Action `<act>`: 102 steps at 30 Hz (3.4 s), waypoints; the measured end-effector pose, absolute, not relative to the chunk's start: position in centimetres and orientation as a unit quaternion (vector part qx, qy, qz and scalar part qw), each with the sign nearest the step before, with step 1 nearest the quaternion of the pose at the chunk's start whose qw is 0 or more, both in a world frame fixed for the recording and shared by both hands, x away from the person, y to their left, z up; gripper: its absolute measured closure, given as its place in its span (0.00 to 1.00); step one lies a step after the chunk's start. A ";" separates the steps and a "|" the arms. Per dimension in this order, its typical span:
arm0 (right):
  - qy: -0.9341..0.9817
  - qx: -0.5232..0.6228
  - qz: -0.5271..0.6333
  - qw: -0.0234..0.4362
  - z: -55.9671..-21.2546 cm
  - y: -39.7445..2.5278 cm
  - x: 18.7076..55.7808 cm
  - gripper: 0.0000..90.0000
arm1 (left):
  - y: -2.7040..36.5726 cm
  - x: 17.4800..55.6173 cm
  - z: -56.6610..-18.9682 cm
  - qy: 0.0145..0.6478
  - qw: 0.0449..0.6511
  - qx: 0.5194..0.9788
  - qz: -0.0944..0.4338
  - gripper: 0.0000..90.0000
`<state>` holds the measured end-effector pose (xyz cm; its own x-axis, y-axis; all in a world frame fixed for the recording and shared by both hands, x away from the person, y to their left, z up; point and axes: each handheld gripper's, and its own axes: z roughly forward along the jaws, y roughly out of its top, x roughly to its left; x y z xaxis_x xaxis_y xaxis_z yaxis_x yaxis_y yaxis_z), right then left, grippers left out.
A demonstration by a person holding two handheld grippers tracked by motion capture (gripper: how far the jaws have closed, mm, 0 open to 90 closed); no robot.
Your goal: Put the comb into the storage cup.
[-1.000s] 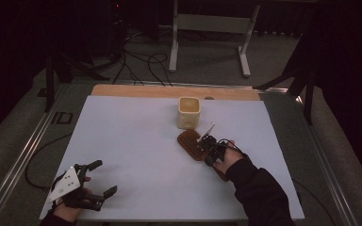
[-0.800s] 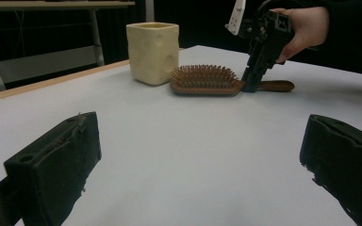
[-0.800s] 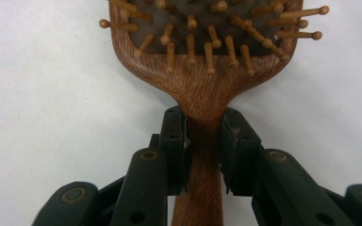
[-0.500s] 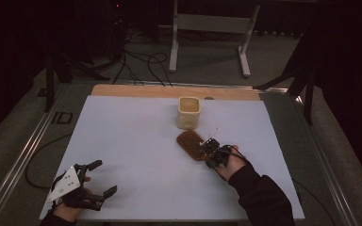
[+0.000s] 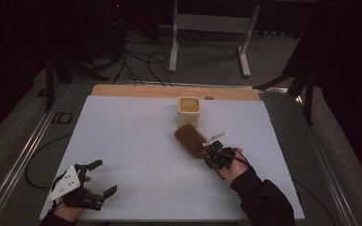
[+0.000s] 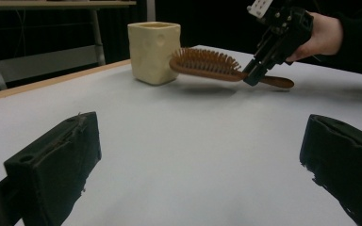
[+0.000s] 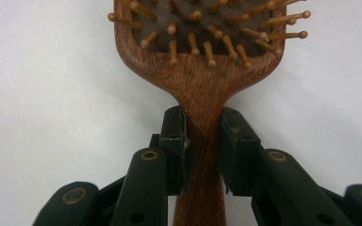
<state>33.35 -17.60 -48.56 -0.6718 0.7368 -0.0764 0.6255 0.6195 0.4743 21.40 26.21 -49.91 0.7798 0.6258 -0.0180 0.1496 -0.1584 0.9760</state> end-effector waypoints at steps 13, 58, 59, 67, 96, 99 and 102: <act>0.872 0.369 0.288 0.145 -47.8 -18.8 32.4 0.82 | 26.2 21.5 -50.0 0.268 0.590 0.736 0.196 0.00; 0.790 0.358 0.456 0.198 -45.9 -20.9 29.4 0.82 | 25.3 22.0 -49.8 0.285 0.585 0.740 0.169 0.00; 0.788 0.360 0.459 0.199 -45.9 -20.9 29.4 0.82 | 25.3 22.1 -49.8 0.287 0.585 0.740 0.168 0.00; 0.795 0.367 0.444 0.191 -46.6 -20.8 29.6 0.82 | 24.5 22.6 -48.0 0.313 0.565 0.745 0.169 0.00; 0.798 0.365 0.439 0.190 -46.6 -20.7 29.7 0.82 | 19.2 27.7 -39.5 0.339 0.552 0.752 0.121 0.00; 0.798 0.364 0.440 0.190 -46.5 -20.7 29.7 0.82 | 18.3 28.3 -38.6 0.340 0.552 0.753 0.117 0.00; 0.798 0.367 0.440 0.190 -46.5 -20.6 29.7 0.82 | 17.3 29.0 -37.9 0.340 0.550 0.755 0.109 0.00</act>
